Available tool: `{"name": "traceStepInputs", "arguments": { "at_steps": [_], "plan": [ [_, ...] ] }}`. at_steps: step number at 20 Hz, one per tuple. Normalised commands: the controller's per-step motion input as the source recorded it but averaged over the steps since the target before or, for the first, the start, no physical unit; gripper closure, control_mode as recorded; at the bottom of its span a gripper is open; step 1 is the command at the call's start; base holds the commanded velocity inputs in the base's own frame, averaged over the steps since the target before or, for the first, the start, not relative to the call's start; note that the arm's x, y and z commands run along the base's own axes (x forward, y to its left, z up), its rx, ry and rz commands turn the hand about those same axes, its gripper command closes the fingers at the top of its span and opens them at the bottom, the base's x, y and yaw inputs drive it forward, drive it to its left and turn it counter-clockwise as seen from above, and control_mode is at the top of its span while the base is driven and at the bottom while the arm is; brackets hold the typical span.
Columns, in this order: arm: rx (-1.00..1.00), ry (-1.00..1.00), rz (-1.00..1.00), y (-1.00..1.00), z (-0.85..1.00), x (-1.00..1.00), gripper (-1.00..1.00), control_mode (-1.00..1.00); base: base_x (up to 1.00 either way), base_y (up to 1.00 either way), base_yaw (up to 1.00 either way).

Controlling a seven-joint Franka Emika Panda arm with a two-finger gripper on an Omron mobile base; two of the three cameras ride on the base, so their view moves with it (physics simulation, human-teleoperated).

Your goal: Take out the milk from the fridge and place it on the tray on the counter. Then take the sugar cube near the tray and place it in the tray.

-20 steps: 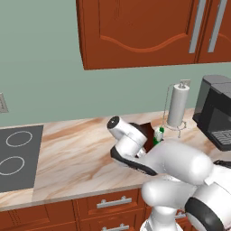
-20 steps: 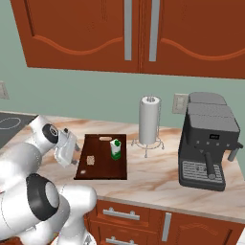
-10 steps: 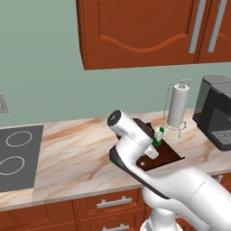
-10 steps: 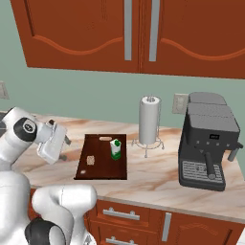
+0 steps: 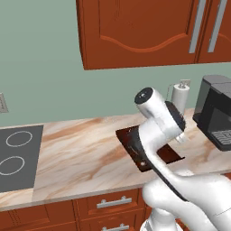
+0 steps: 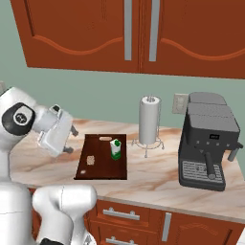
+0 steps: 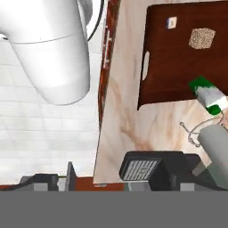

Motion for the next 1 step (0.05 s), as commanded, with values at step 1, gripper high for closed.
{"name": "traceStepInputs", "arguments": {
  "at_steps": [1],
  "plan": [
    [0.0, 0.0, -0.13, -0.43, 0.77, -1.0, -1.0, -1.0, 0.0, 0.0, 0.0]
  ]
}}
